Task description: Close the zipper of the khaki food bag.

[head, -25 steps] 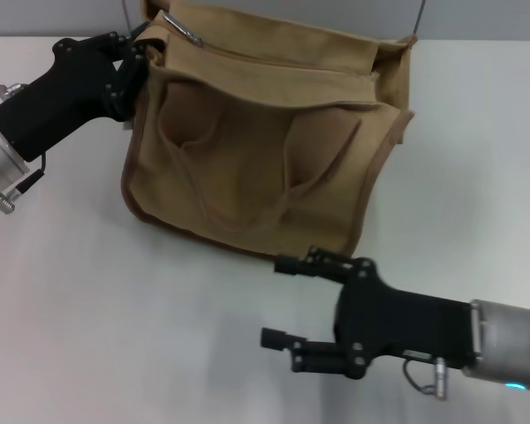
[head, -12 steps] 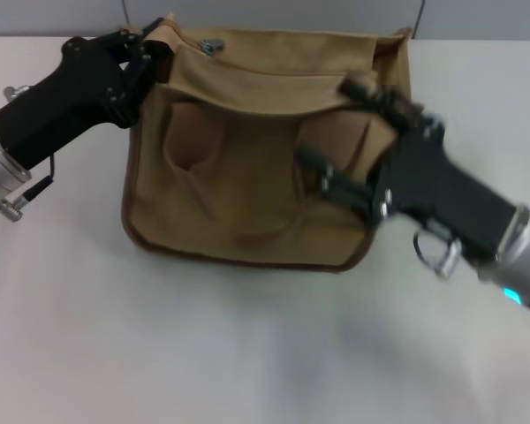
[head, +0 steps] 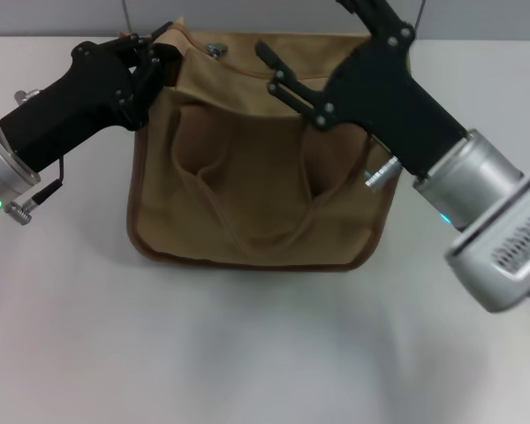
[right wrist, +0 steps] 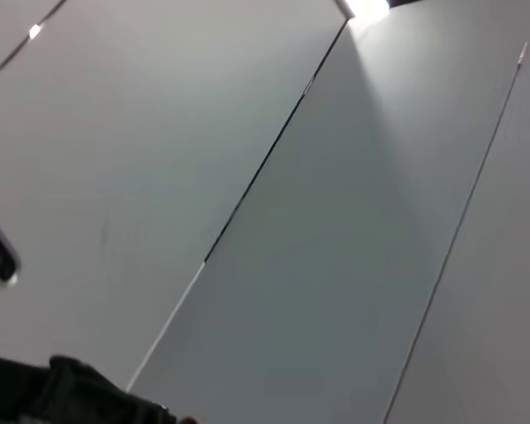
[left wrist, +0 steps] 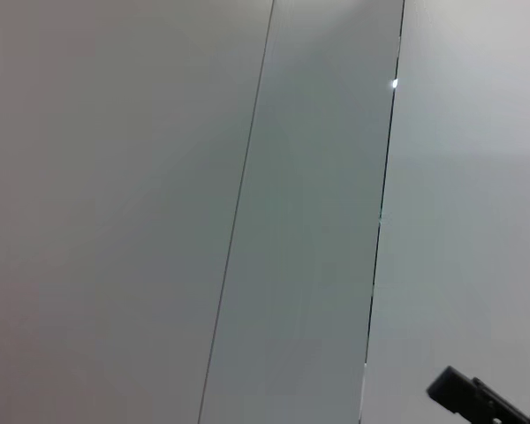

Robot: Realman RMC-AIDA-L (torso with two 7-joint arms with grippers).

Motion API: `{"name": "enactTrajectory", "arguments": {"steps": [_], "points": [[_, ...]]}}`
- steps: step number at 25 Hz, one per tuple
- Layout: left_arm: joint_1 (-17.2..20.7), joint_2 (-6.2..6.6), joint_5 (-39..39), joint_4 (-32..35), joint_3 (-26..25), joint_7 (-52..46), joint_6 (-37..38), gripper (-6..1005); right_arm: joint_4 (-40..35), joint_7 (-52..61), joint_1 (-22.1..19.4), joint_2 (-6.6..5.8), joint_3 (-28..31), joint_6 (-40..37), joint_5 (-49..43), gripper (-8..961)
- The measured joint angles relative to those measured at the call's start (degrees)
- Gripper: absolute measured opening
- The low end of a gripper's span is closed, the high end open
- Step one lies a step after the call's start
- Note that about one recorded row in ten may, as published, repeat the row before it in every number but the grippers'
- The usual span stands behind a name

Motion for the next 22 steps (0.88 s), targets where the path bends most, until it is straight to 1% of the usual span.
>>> {"name": "enactTrajectory", "arguments": {"steps": [3,5,6,10,16,20,22], "points": [[0.0,0.00,-0.8,-0.3,0.0,0.0,0.0,22,1.2,-2.0,0.2,0.05,0.8,2.2,0.0,797],[0.0,0.00,-1.7,-0.5,0.1,0.0,0.0,22,2.4,-6.4,0.2,0.07,1.0,5.0,0.0,797],[0.0,0.00,-1.7,-0.5,0.1,0.0,0.0,22,2.4,-6.4,0.2,0.07,1.0,5.0,0.0,797],[-0.4,0.00,-1.8,-0.5,0.1,-0.6,-0.1,22,3.3,-8.8,1.2,0.07,1.1,9.2,-0.3,797],[-0.9,0.00,-1.8,-0.5,0.1,-1.1,-0.1,22,3.4,-9.0,2.8,0.13,1.1,12.2,-0.3,797],[-1.8,0.02,-2.0,-0.7,1.4,-1.2,-0.2,22,3.8,-9.1,4.7,0.15,1.2,14.6,-0.1,797],[-2.2,0.03,-2.0,-1.2,1.6,-1.1,-0.3,22,3.9,-9.2,4.9,0.15,1.2,14.9,-0.1,797]]}}
